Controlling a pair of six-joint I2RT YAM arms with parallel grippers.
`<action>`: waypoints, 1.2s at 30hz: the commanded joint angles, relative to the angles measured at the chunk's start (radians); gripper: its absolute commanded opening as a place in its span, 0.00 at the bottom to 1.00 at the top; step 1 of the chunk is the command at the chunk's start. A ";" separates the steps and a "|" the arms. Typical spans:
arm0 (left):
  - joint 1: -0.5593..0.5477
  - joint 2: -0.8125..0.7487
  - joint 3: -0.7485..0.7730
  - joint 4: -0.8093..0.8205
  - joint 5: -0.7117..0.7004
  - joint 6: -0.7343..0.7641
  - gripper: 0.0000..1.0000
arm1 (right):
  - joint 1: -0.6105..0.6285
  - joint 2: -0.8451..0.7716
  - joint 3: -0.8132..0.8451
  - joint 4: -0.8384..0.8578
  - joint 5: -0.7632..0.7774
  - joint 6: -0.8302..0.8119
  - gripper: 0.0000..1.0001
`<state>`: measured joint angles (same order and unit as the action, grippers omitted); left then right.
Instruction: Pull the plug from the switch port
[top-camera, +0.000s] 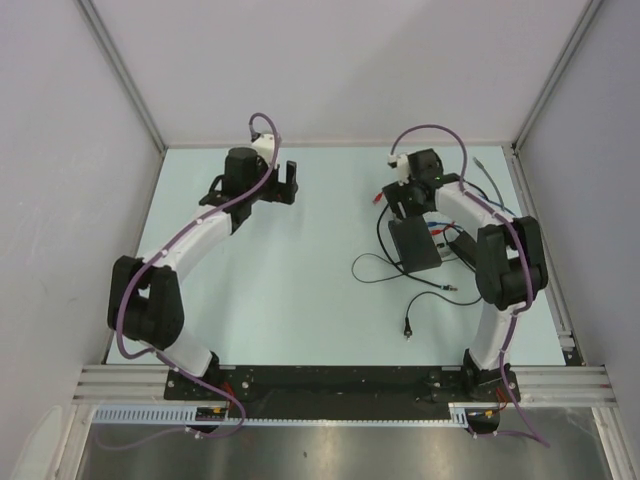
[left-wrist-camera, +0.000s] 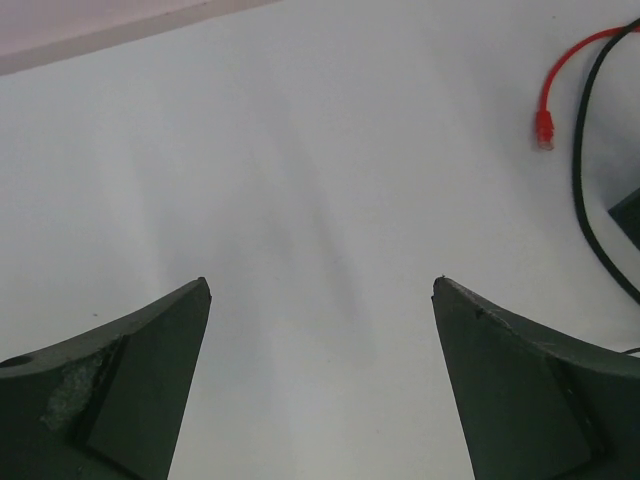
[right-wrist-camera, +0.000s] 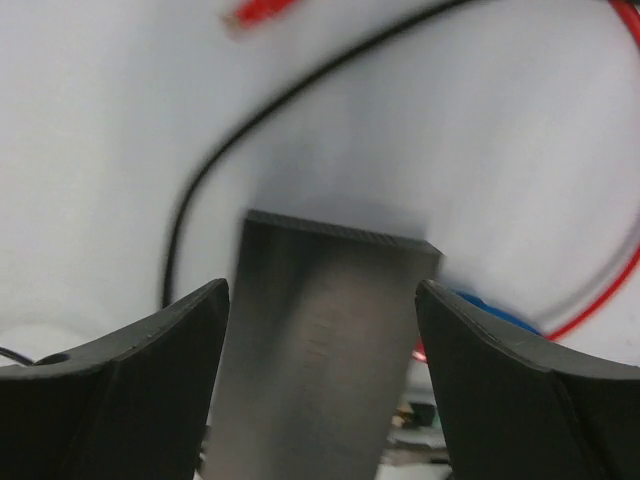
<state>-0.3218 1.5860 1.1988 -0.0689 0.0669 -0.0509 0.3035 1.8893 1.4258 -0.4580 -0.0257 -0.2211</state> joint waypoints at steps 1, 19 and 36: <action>0.018 -0.072 0.041 -0.028 -0.033 0.102 1.00 | -0.122 -0.033 0.018 -0.113 -0.005 -0.026 0.78; 0.069 -0.067 0.056 -0.131 0.090 0.088 0.99 | -0.130 0.010 -0.018 -0.205 -0.060 -0.126 0.82; 0.076 -0.081 0.041 -0.143 0.094 0.088 1.00 | -0.121 -0.029 -0.062 -0.274 -0.128 -0.003 0.76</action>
<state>-0.2501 1.5444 1.2255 -0.2008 0.1394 0.0269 0.1905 1.8912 1.3727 -0.7143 -0.1261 -0.2611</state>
